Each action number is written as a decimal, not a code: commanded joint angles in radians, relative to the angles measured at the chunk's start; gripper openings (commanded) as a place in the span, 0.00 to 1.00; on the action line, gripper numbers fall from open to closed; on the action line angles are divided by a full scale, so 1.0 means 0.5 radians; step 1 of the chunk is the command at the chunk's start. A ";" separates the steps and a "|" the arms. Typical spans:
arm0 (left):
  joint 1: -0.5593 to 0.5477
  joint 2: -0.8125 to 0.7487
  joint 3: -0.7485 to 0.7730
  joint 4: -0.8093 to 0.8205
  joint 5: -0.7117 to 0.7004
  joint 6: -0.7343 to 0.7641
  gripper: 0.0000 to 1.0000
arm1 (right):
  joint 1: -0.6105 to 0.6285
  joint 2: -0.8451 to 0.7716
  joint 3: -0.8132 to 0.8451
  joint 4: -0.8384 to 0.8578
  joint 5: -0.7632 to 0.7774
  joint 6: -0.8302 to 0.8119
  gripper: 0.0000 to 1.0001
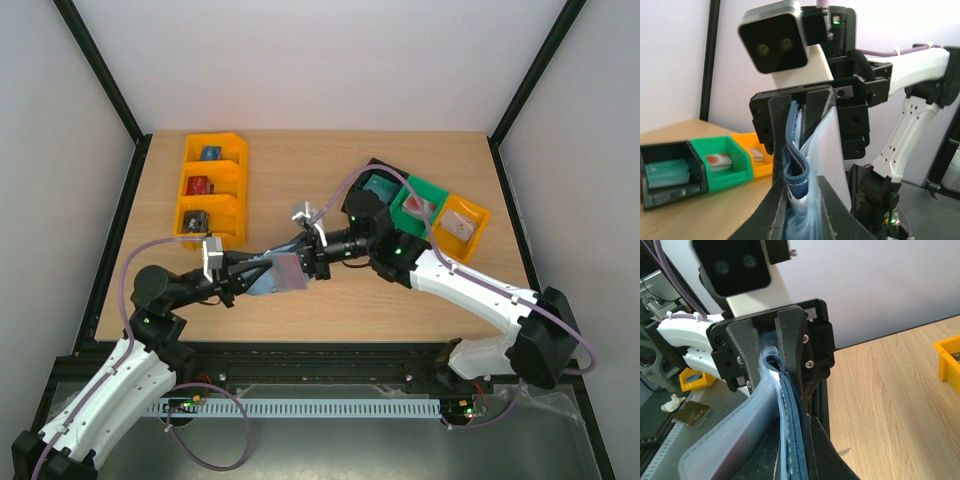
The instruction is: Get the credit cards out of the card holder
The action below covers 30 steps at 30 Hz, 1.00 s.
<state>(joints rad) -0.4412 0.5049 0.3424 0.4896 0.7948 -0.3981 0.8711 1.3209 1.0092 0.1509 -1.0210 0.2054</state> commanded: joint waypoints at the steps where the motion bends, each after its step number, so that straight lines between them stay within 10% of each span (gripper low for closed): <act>1: 0.011 -0.005 0.005 -0.093 0.033 0.036 0.04 | 0.018 -0.158 0.066 0.005 -0.055 -0.100 0.04; 16: 0.072 -0.028 0.008 -0.006 0.073 -0.087 0.02 | -0.267 -0.518 -0.130 -0.313 0.122 -0.257 0.82; 30: 0.078 -0.029 -0.002 0.039 0.069 -0.100 0.02 | -0.258 -0.256 -0.141 -0.066 0.113 0.033 0.76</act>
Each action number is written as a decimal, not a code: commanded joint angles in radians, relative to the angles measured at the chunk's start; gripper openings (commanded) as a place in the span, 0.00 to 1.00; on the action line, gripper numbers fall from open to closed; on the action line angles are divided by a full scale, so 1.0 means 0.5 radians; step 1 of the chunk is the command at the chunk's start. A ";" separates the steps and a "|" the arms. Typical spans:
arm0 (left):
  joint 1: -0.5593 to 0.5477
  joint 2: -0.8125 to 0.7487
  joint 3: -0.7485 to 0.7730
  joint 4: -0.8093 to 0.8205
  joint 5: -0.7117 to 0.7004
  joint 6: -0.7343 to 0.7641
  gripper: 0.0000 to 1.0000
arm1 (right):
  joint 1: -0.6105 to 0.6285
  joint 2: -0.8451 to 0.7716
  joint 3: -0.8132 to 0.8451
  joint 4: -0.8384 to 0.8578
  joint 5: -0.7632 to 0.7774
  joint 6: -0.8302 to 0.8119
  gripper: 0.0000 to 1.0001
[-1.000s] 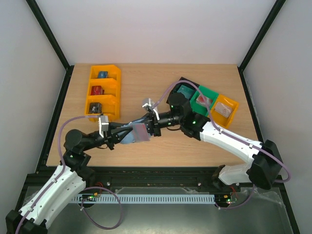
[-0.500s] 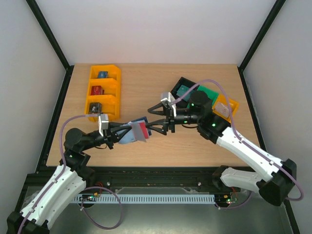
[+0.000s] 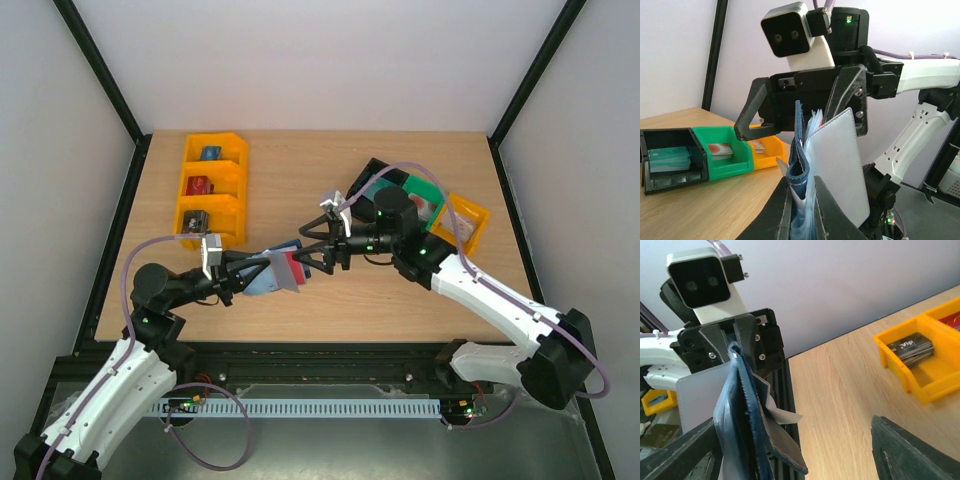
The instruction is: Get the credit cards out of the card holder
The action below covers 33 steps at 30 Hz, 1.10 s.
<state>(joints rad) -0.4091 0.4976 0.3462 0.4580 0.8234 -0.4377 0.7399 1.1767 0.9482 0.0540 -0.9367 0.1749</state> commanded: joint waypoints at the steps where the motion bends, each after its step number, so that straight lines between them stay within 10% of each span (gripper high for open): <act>1: 0.015 -0.015 -0.017 0.119 0.010 -0.026 0.02 | 0.009 0.043 -0.035 0.164 -0.077 0.118 0.73; 6: 0.014 -0.013 -0.032 0.144 -0.012 -0.038 0.02 | 0.055 0.119 -0.034 0.183 -0.161 0.163 0.65; 10: 0.015 -0.014 -0.032 0.131 -0.020 -0.039 0.02 | 0.059 0.143 -0.020 0.248 -0.240 0.209 0.13; 13: 0.020 -0.026 -0.027 0.039 -0.159 -0.010 0.04 | 0.056 0.131 0.022 0.189 -0.186 0.188 0.02; 16: 0.043 -0.052 -0.018 -0.247 -0.728 -0.001 0.62 | 0.016 0.117 0.081 -0.015 0.188 0.187 0.02; 18: 0.097 -0.062 -0.022 -0.362 -1.080 0.057 0.76 | -0.001 0.150 0.177 -0.275 0.679 0.197 0.02; 25: 0.171 -0.104 -0.021 -0.463 -1.147 0.124 0.72 | 0.148 0.764 0.974 -1.753 2.871 0.591 0.02; 33: 0.151 -0.032 -0.065 -0.273 -0.618 -0.029 0.40 | 0.310 0.947 1.169 -1.690 2.659 0.520 0.02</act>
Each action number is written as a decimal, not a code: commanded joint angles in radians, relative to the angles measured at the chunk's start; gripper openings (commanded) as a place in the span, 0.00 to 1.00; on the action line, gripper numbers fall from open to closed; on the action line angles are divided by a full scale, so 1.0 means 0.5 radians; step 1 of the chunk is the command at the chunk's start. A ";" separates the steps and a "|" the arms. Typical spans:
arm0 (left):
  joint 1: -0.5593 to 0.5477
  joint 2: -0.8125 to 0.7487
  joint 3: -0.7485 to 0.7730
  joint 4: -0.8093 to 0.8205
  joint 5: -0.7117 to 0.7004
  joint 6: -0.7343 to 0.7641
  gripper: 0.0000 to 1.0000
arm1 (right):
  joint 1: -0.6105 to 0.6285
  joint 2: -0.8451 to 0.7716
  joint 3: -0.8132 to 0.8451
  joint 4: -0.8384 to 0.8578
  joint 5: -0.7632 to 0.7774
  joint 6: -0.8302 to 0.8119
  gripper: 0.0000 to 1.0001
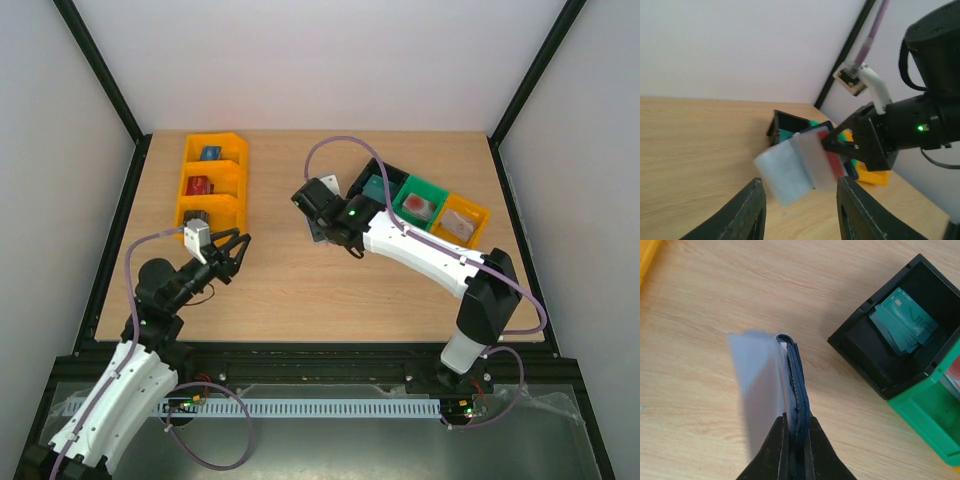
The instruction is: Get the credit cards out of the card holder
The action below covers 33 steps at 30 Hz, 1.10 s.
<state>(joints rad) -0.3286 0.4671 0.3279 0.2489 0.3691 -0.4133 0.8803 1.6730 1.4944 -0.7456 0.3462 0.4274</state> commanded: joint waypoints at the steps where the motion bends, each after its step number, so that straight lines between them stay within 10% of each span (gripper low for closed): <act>1: -0.024 0.037 -0.034 0.186 0.357 -0.092 0.39 | 0.039 -0.030 0.095 -0.084 0.080 0.020 0.02; 9: -0.130 0.157 -0.045 0.112 0.047 -0.109 0.71 | 0.141 0.026 0.135 0.422 -0.938 -0.093 0.02; 20: -0.066 0.028 -0.018 0.061 0.426 -0.162 0.39 | -0.031 -0.473 -0.530 1.443 -2.242 -0.137 0.02; 33: -0.061 0.070 -0.032 0.321 0.758 -0.217 0.34 | -0.033 -0.577 -0.802 2.011 -2.673 -0.038 0.02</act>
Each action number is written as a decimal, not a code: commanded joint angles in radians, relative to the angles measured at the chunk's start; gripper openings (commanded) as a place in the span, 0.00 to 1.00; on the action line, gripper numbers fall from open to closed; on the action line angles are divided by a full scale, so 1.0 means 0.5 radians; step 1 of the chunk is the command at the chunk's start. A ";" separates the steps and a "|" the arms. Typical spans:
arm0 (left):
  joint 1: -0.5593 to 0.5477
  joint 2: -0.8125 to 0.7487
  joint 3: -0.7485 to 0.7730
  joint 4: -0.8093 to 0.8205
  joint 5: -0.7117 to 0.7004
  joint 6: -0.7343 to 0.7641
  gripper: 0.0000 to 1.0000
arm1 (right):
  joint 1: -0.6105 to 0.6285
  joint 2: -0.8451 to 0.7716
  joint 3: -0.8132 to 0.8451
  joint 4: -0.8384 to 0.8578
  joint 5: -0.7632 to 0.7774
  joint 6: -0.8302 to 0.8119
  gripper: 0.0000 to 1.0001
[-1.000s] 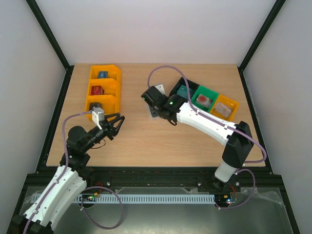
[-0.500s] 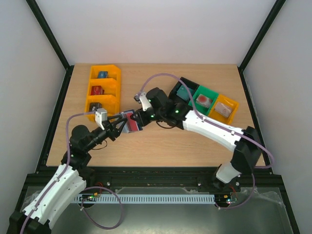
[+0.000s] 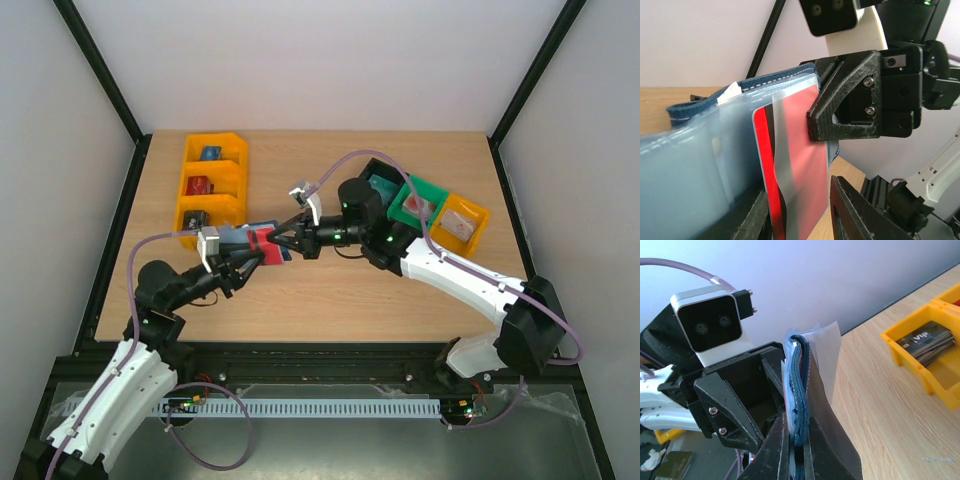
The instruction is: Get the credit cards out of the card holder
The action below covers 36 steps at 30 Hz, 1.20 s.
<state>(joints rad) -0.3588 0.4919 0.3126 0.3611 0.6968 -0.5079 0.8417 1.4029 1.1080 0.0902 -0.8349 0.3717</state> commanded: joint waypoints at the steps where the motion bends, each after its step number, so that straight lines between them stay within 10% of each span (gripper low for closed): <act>1: 0.000 0.018 0.004 0.068 0.088 -0.028 0.34 | 0.043 -0.038 -0.040 0.363 -0.342 0.075 0.02; 4: 0.003 -0.005 0.001 0.108 0.156 -0.041 0.30 | 0.043 -0.039 -0.049 0.368 -0.327 0.058 0.02; 7: 0.003 0.002 -0.018 0.273 0.268 -0.110 0.04 | 0.043 -0.016 -0.024 0.310 -0.299 0.029 0.02; 19: 0.012 -0.053 0.060 0.105 0.235 -0.015 0.02 | 0.023 -0.176 -0.221 0.258 -0.259 -0.155 0.37; 24: 0.020 -0.052 0.060 0.114 0.246 -0.024 0.02 | 0.019 -0.206 -0.296 0.325 -0.286 -0.116 0.36; 33: 0.033 -0.054 0.060 0.106 0.365 -0.007 0.02 | -0.030 -0.245 -0.316 0.385 -0.338 -0.109 0.02; 36: 0.047 -0.065 0.084 0.044 0.383 -0.007 0.16 | -0.069 -0.288 -0.335 0.375 -0.371 -0.119 0.02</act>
<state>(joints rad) -0.3485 0.4725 0.3153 0.3904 0.8604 -0.5209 0.8280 1.3197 0.9520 0.2310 -0.9668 0.3210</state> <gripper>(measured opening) 0.061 0.036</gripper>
